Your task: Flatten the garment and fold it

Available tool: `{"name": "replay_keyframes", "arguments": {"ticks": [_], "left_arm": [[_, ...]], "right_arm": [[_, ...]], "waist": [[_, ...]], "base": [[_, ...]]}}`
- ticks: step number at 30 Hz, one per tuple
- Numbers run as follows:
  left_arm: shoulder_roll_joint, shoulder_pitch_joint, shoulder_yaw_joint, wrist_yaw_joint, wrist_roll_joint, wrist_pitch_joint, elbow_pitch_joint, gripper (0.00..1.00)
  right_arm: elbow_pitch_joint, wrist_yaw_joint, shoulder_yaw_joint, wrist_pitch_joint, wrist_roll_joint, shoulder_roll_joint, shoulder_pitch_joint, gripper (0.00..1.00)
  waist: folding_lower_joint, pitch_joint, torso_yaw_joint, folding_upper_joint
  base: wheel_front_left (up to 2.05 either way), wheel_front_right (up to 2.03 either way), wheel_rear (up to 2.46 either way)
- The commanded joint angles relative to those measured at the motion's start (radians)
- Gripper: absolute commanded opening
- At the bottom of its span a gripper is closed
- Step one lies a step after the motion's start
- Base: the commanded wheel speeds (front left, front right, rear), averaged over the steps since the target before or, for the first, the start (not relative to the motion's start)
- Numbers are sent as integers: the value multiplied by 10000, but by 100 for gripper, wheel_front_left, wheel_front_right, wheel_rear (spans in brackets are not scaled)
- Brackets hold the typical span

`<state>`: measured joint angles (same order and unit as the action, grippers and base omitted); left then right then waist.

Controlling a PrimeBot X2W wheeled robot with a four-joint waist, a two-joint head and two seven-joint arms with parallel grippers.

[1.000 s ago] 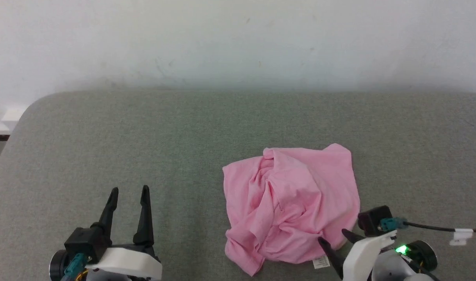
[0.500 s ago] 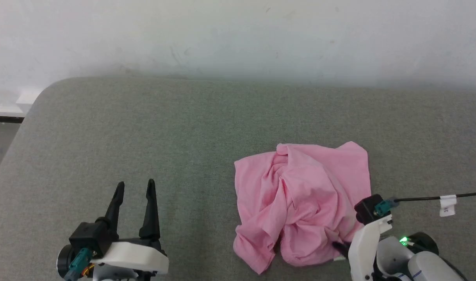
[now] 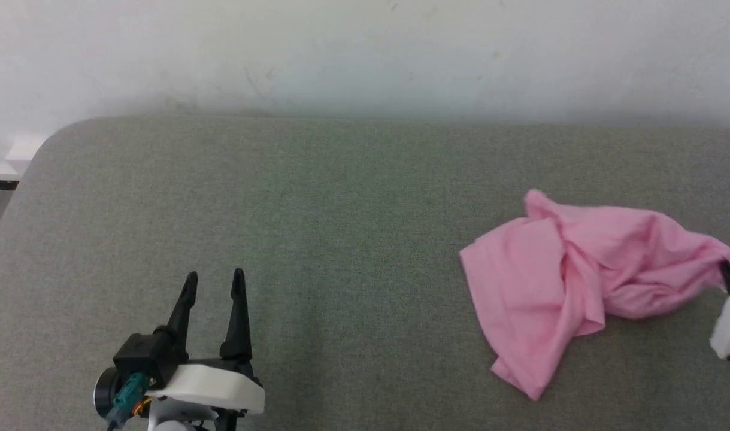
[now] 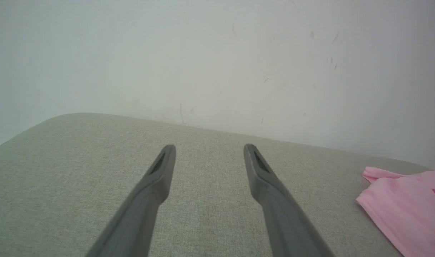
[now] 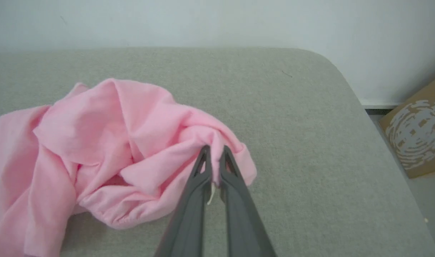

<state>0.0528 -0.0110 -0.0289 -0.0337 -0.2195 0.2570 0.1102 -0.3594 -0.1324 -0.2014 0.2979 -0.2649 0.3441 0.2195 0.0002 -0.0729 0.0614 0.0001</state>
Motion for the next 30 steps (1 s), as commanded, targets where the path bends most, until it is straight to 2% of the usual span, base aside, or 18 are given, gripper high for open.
{"name": "replay_keyframes", "arguments": {"ticks": [1, 2, 3, 4, 5, 8, 11, 15, 18, 24, 27, 30], "left_arm": [[-22, -157, -17, 32, 32, 47, 29, 100], [-23, -182, -50, 45, 12, 47, 49, 100], [-23, -199, -82, 61, -5, 47, 66, 100], [-23, -212, -106, 78, -20, 47, 77, 100], [-24, -216, -121, 97, -35, 47, 86, 100], [-24, -183, -116, 159, -67, 47, 87, 100], [-24, -109, -94, 196, -73, 47, 87, 100], [-25, -40, -54, 181, -32, 47, 102, 100], [-25, -19, -83, 139, 20, 47, 154, 100], [-25, -73, -128, 117, 30, 47, 191, 100], [-25, -133, -177, 107, 22, 47, 217, 100], [-25, -202, -253, 116, -7, 47, 248, 100]], "right_arm": [[-79, 17, -58, -96, 112, -30, 4, 0], [-408, 17, -324, -282, 220, -90, -41, 6], [-722, 17, -526, -474, 279, -211, -92, 32], [-1000, 17, -601, -649, 330, -322, -142, 89], [-1189, 17, -630, -886, 352, -442, -171, 100], [-1303, 17, -795, -1905, 197, -898, -167, 100], [-854, 17, -948, -2852, 122, -1284, -177, 100], [401, 17, -505, -3103, 193, -1475, -262, 100], [1476, 17, 768, -2136, 147, -1332, -588, 100], [3566, 17, 3935, 690, -482, -616, -1232, 100], [3848, 17, 5305, 1999, -1125, -264, -1228, 100], [3505, 17, 6195, 2936, -1678, -71, -1059, 100]], "waist": [[-2, -26, 18, -1], [-2, -45, 32, -1], [-2, -58, 42, -1], [-2, -69, 46, -1], [-2, -77, 42, -1], [-2, -75, -40, -1], [-2, -9, -175, -1], [-2, 108, -347, -1], [-2, 226, -393, -1], [-2, 256, -372, -1], [-2, 186, -341, -1], [-2, 105, -278, -1]], "base": [[0, 0, 0], [0, 0, 0], [0, 0, 0], [0, 0, 0], [0, 0, 0], [0, 0, 0], [0, 0, 0], [0, 0, 0], [0, 0, 0], [0, 0, 0], [0, 0, 0], [0, 0, 0]]}}
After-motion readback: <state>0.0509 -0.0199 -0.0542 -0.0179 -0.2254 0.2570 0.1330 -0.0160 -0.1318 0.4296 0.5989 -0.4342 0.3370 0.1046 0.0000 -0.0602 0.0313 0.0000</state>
